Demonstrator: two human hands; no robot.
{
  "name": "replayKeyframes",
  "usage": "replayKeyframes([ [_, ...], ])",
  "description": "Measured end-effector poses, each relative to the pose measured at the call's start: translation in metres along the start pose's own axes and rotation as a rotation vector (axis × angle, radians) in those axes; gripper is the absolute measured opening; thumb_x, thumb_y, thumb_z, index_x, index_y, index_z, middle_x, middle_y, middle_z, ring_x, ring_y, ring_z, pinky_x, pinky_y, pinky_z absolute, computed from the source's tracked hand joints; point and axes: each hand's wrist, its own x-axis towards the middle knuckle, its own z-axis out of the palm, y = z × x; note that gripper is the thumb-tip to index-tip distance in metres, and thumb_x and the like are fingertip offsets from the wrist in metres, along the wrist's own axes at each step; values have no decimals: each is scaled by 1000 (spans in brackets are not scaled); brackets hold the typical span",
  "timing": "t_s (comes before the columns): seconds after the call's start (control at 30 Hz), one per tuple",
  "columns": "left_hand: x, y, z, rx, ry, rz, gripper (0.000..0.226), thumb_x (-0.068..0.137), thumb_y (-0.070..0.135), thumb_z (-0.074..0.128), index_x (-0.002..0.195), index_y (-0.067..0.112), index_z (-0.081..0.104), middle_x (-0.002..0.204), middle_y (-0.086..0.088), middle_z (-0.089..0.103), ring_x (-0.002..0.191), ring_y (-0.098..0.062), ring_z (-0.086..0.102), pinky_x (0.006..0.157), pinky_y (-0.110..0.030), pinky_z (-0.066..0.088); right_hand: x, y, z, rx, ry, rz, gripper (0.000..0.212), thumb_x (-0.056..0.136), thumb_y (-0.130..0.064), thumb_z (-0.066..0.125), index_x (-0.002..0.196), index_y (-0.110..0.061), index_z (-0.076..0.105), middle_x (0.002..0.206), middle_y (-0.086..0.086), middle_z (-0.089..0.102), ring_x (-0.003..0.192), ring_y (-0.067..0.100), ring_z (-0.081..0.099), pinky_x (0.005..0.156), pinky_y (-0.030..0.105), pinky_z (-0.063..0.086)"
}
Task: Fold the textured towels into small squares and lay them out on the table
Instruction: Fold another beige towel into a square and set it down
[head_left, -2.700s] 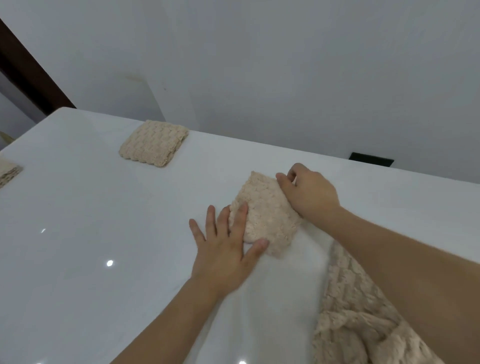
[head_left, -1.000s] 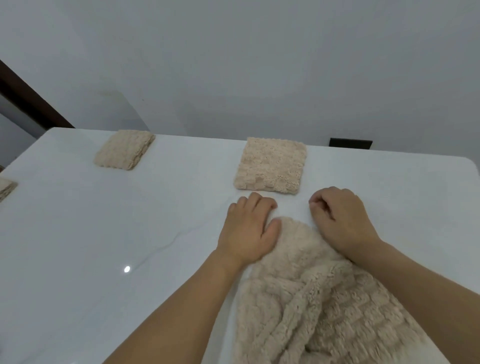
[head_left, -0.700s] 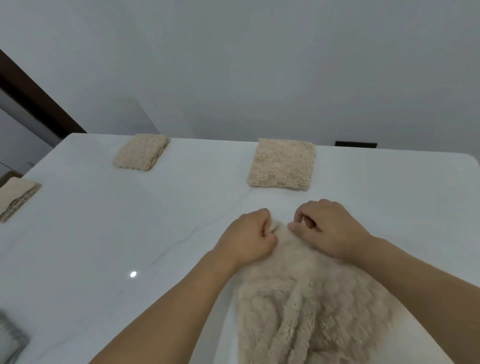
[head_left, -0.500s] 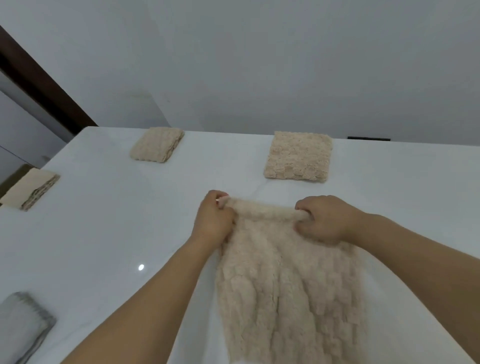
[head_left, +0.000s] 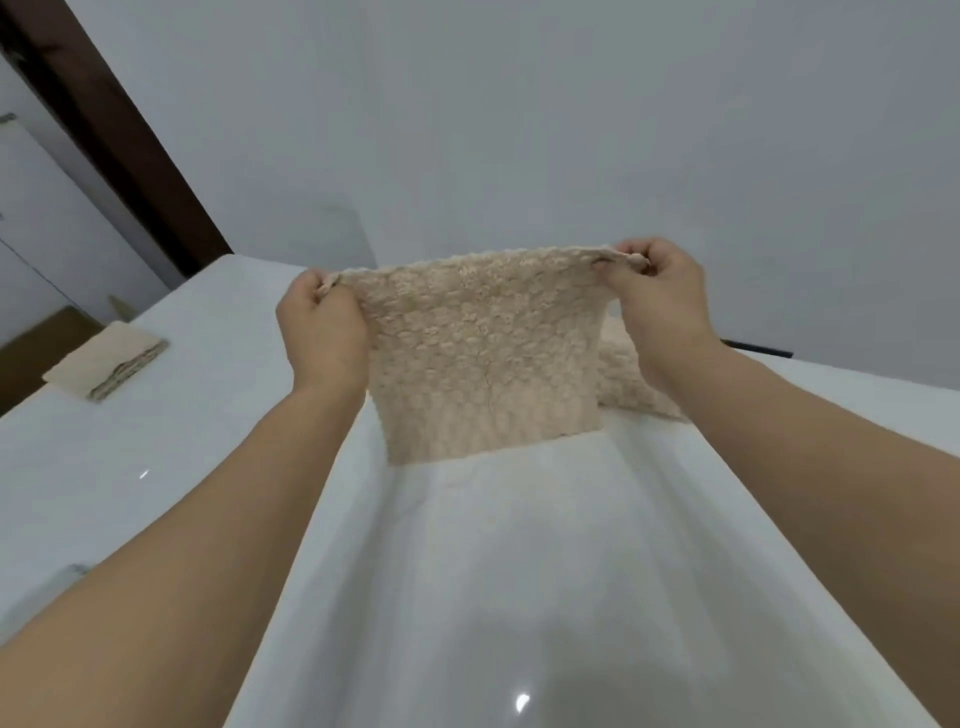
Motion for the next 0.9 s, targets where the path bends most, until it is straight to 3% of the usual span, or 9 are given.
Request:
replayKeyframes([
  [0.1,-6,0,-16,-2,-8,132,27,71,-8,34,60,16,29,56,7,26,52,-8,23,47,-21,19,-12,-4,5,-6,8,-78,11,85,-6,57,77,-13,56,68,-4,46,56,3,39,52,10,36],
  [0.27,-49,-75,-49,154,-153,183,13,74,0,40,62,-5,38,57,-17,36,58,-16,35,54,-32,27,-47,47,-6,-208,-80,-102,18,80,-4,48,63,-2,50,56,0,44,53,11,39,50,23,34],
  [0.37,-81,-124,-71,325,-432,-64,17,68,14,44,61,-1,46,48,7,37,48,-12,35,51,-28,25,-71,86,-26,-577,-543,257,15,73,-5,51,59,-11,51,55,1,45,53,18,41,51,27,34],
  [0.43,-93,-138,-82,508,-658,-223,10,64,18,46,57,11,47,49,3,40,47,-14,38,50,-29,27,-82,101,-36,-959,-906,546,4,64,-12,53,65,-15,50,61,3,45,55,19,41,50,26,36],
  [0.53,-90,-128,-85,515,-757,-441,8,58,17,47,65,14,50,58,-4,41,53,-17,39,50,-28,26,-79,96,-36,-1029,-1023,776,21,64,-11,55,84,-6,61,74,10,56,61,25,55,59,35,56],
  [0.63,-80,-119,-87,589,-865,-544,21,58,16,49,77,15,58,61,-4,42,54,-17,40,47,-23,27,-69,79,-30,-993,-1097,919,33,80,-4,57,113,0,64,96,20,72,80,31,70,78,44,59],
  [0.7,-76,-118,-88,648,-818,-477,2,74,15,54,74,15,57,60,-1,46,55,-17,44,48,-24,30,-63,73,-26,-1048,-1032,805,30,83,-4,58,112,-1,65,103,21,71,85,32,70,75,43,60],
  [0.8,-65,-126,-87,639,-615,-317,21,87,19,53,67,16,47,60,2,48,55,-17,45,55,-29,32,-55,78,-16,-957,-718,532,17,84,-4,57,99,-4,65,88,15,68,69,29,64,55,30,53],
  [0.9,-53,-139,-80,735,-503,-172,19,89,22,50,73,13,47,69,-2,50,63,-18,45,58,-31,34,-47,100,-3,-855,-479,375,13,85,-5,48,86,-9,61,85,10,64,73,25,57,58,29,43],
])
